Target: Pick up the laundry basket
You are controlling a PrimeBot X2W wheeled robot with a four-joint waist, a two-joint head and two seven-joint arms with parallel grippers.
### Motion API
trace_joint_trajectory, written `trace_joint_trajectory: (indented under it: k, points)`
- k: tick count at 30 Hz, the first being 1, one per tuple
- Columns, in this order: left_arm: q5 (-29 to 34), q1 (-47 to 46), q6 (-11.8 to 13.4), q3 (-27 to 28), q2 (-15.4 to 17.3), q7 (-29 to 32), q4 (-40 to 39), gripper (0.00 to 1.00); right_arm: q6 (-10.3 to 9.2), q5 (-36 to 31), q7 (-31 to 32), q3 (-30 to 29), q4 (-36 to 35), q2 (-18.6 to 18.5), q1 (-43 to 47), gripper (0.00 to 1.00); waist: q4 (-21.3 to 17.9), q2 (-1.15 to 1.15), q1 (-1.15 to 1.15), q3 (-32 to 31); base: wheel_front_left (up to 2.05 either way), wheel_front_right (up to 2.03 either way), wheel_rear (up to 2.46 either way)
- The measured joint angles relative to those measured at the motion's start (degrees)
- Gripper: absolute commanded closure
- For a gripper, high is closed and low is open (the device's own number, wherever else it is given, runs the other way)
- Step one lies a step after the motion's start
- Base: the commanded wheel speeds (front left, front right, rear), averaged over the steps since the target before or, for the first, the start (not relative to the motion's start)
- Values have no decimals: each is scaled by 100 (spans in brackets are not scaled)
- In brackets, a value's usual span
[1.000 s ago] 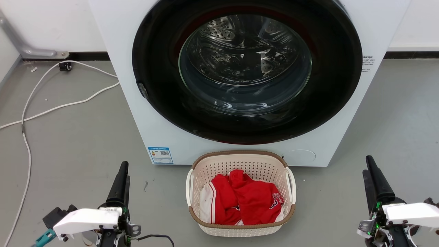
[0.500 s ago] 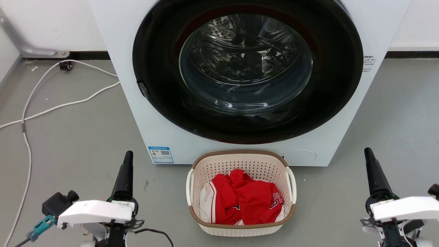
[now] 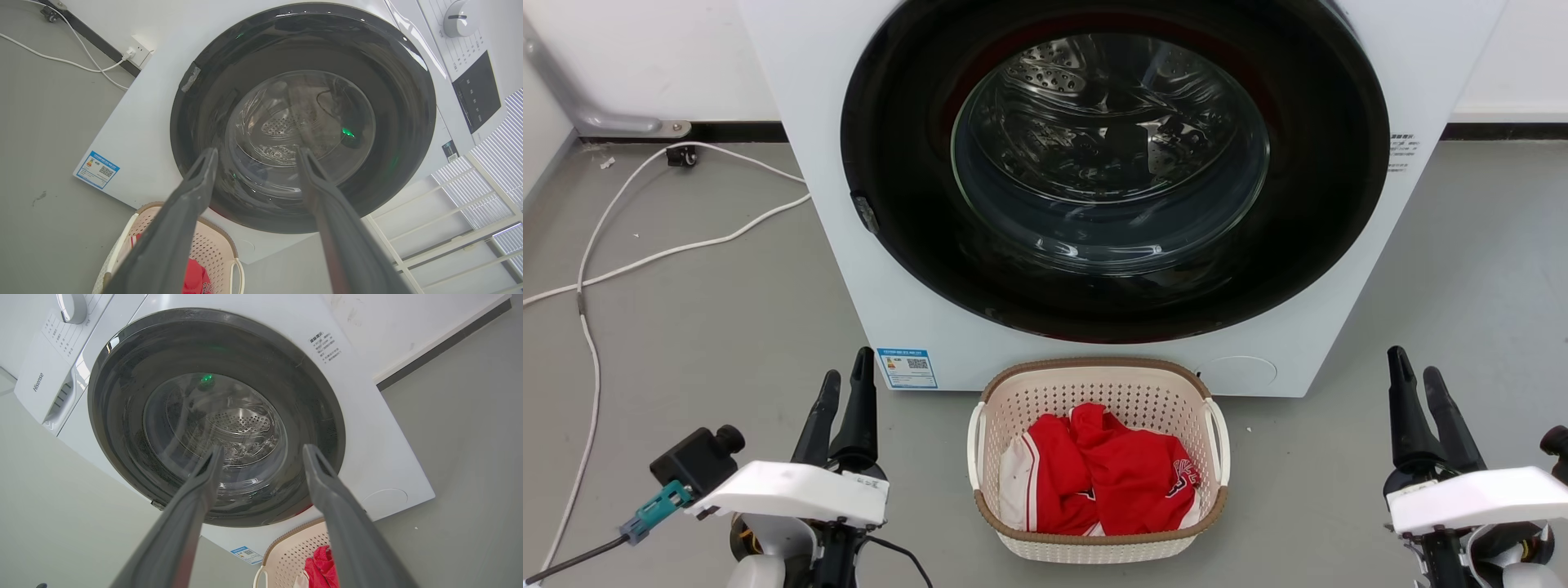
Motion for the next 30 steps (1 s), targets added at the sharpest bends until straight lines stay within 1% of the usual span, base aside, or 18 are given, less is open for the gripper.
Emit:
trace_joint_trajectory:
  k: [4, 5, 11, 30]
  points:
    - [419, -20, 20, -64, 2, -68, 7, 0, 0, -372, -74, -7, -51, 0, 32, 0, 4, 0, 0, 0, 0, 0, 0]
    - [720, -39, 53, -109, 3, -122, 8, 0, 0, -650, -126, 2, -76, 0, 38, 0, 7, 0, 0, 2, 0, 0, 0]
    - [1321, -75, 104, -181, 3, -244, 45, 0, 0, -1228, -245, 18, -74, 0, 57, 0, 5, 0, 0, -1, 0, 0, 0]
    - [2613, -81, 189, -280, 7, -530, 109, 0, 1, -2565, -402, 77, -165, 0, 107, 0, 32, 0, 0, -14, 0, 0, 0]
